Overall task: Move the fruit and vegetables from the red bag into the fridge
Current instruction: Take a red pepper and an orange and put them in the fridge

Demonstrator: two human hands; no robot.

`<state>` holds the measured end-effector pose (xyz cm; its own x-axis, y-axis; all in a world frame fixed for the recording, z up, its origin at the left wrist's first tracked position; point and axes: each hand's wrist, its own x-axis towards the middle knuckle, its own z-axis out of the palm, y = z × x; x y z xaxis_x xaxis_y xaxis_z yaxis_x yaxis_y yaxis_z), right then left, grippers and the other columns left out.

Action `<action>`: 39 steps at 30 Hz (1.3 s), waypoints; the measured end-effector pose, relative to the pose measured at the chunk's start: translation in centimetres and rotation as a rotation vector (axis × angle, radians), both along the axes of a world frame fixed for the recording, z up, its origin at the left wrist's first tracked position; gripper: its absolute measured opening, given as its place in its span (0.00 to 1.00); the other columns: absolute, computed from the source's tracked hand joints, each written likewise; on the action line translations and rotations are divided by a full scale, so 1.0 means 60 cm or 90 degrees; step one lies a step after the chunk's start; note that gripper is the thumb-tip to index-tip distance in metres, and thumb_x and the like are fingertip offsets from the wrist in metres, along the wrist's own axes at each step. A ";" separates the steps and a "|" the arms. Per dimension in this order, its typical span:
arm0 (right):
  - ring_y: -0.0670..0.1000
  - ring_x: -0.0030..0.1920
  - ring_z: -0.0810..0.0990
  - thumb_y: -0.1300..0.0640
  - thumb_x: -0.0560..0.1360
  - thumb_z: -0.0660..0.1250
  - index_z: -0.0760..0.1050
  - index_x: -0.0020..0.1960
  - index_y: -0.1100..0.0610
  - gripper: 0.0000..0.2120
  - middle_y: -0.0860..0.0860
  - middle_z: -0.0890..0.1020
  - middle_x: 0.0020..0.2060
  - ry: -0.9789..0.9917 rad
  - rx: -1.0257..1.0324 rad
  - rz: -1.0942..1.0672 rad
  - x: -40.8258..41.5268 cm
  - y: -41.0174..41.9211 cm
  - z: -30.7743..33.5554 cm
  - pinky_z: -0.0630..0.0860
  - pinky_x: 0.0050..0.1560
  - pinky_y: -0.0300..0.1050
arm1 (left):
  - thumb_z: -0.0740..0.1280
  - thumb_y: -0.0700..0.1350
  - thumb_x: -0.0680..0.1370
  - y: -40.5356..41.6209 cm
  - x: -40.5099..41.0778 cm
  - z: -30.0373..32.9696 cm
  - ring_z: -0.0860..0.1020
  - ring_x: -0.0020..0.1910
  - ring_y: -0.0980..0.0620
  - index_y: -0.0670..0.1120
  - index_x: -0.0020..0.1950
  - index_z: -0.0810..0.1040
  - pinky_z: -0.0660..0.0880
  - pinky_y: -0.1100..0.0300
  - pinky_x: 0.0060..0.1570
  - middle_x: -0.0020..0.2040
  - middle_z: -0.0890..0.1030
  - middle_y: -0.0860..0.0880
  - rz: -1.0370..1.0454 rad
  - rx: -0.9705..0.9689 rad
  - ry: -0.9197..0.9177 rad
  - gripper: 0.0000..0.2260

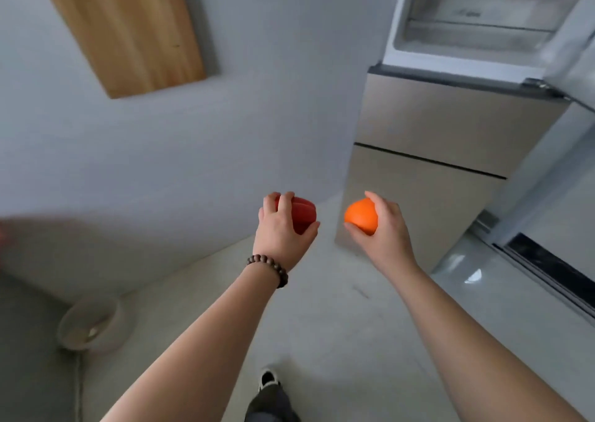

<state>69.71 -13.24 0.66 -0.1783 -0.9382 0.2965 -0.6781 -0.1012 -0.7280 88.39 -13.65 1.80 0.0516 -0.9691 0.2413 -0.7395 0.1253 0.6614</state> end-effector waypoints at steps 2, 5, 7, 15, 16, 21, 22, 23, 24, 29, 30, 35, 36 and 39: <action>0.56 0.61 0.72 0.52 0.67 0.75 0.67 0.69 0.52 0.33 0.55 0.71 0.62 0.006 -0.005 -0.040 -0.031 -0.031 -0.002 0.68 0.56 0.44 | 0.70 0.55 0.72 -0.054 -0.034 0.001 0.66 0.65 0.45 0.47 0.70 0.64 0.71 0.53 0.59 0.68 0.64 0.47 -0.045 -0.008 0.004 0.31; 0.56 0.62 0.71 0.53 0.67 0.75 0.67 0.69 0.53 0.33 0.56 0.72 0.61 0.011 -0.016 -0.090 -0.067 -0.092 0.004 0.67 0.56 0.44 | 0.70 0.55 0.72 -0.140 -0.078 0.004 0.67 0.65 0.45 0.47 0.70 0.64 0.71 0.54 0.59 0.68 0.64 0.47 -0.107 -0.017 0.018 0.31; 0.56 0.61 0.72 0.52 0.67 0.75 0.67 0.69 0.53 0.33 0.55 0.71 0.62 0.004 -0.022 -0.129 -0.085 -0.141 0.016 0.67 0.57 0.44 | 0.70 0.56 0.72 -0.201 -0.103 0.011 0.67 0.65 0.46 0.47 0.70 0.64 0.73 0.54 0.57 0.68 0.64 0.48 -0.142 -0.025 0.027 0.31; 0.57 0.62 0.71 0.51 0.68 0.74 0.66 0.69 0.52 0.33 0.56 0.70 0.64 0.013 -0.063 -0.244 -0.122 -0.341 0.092 0.68 0.59 0.47 | 0.70 0.55 0.72 -0.446 -0.161 0.082 0.66 0.65 0.46 0.47 0.70 0.64 0.71 0.55 0.60 0.68 0.63 0.47 -0.271 -0.085 0.029 0.31; 0.57 0.61 0.72 0.51 0.68 0.74 0.66 0.69 0.52 0.33 0.55 0.70 0.64 0.014 -0.072 -0.259 -0.131 -0.366 0.102 0.68 0.58 0.47 | 0.70 0.55 0.72 -0.479 -0.172 0.094 0.66 0.65 0.46 0.47 0.70 0.64 0.71 0.55 0.60 0.68 0.63 0.47 -0.284 -0.094 0.033 0.31; 0.57 0.60 0.71 0.50 0.68 0.74 0.65 0.70 0.51 0.33 0.55 0.69 0.64 0.029 -0.093 -0.297 -0.193 -0.455 0.145 0.68 0.59 0.47 | 0.70 0.55 0.72 -0.602 -0.232 0.141 0.66 0.65 0.46 0.47 0.70 0.64 0.70 0.57 0.60 0.69 0.63 0.47 -0.326 -0.131 0.059 0.31; 0.57 0.60 0.71 0.50 0.69 0.73 0.65 0.70 0.51 0.33 0.55 0.68 0.64 0.026 -0.093 -0.305 -0.207 -0.469 0.153 0.68 0.58 0.47 | 0.70 0.55 0.72 -0.623 -0.244 0.148 0.66 0.65 0.47 0.47 0.70 0.64 0.70 0.58 0.60 0.69 0.62 0.48 -0.333 -0.139 0.060 0.31; 0.56 0.60 0.71 0.51 0.69 0.73 0.65 0.70 0.51 0.33 0.55 0.68 0.65 0.031 -0.092 -0.313 -0.219 -0.480 0.160 0.67 0.57 0.46 | 0.70 0.55 0.72 -0.640 -0.255 0.154 0.66 0.66 0.47 0.47 0.70 0.63 0.70 0.59 0.59 0.69 0.62 0.48 -0.338 -0.146 0.060 0.31; 0.56 0.60 0.71 0.51 0.69 0.73 0.65 0.70 0.51 0.33 0.55 0.68 0.65 0.037 -0.097 -0.323 -0.236 -0.498 0.166 0.66 0.56 0.44 | 0.70 0.55 0.72 -0.663 -0.272 0.161 0.66 0.66 0.47 0.48 0.70 0.63 0.70 0.59 0.59 0.69 0.62 0.48 -0.346 -0.151 0.063 0.31; 0.56 0.61 0.71 0.52 0.68 0.74 0.66 0.69 0.51 0.32 0.55 0.68 0.66 0.045 -0.148 -0.348 -0.346 -0.602 0.195 0.66 0.57 0.43 | 0.70 0.56 0.71 -0.780 -0.380 0.194 0.67 0.66 0.45 0.49 0.70 0.63 0.72 0.52 0.62 0.70 0.62 0.47 -0.374 -0.180 0.068 0.31; 0.56 0.62 0.71 0.52 0.68 0.74 0.65 0.69 0.51 0.33 0.54 0.68 0.66 0.047 -0.158 -0.352 -0.373 -0.626 0.202 0.67 0.58 0.44 | 0.70 0.56 0.71 -0.800 -0.403 0.200 0.67 0.66 0.45 0.48 0.70 0.63 0.72 0.52 0.62 0.70 0.62 0.47 -0.378 -0.191 0.067 0.31; 0.56 0.63 0.70 0.49 0.68 0.73 0.61 0.71 0.50 0.36 0.54 0.67 0.67 0.057 -0.207 -0.350 -0.496 -0.748 0.248 0.64 0.58 0.43 | 0.71 0.57 0.71 -0.901 -0.525 0.235 0.68 0.64 0.46 0.48 0.69 0.65 0.73 0.55 0.59 0.68 0.63 0.47 -0.376 -0.252 0.062 0.31; 0.56 0.64 0.70 0.49 0.68 0.73 0.60 0.71 0.51 0.37 0.55 0.67 0.67 0.054 -0.215 -0.354 -0.519 -0.772 0.261 0.64 0.57 0.43 | 0.71 0.56 0.71 -0.921 -0.551 0.245 0.68 0.64 0.45 0.47 0.68 0.65 0.73 0.55 0.59 0.68 0.63 0.47 -0.376 -0.260 0.068 0.30; 0.56 0.63 0.71 0.49 0.66 0.75 0.62 0.69 0.55 0.37 0.56 0.70 0.66 0.044 -0.266 -0.366 -0.591 -0.835 0.311 0.64 0.57 0.41 | 0.71 0.55 0.70 -0.973 -0.621 0.279 0.69 0.63 0.44 0.46 0.68 0.67 0.72 0.53 0.61 0.67 0.65 0.45 -0.377 -0.289 0.085 0.30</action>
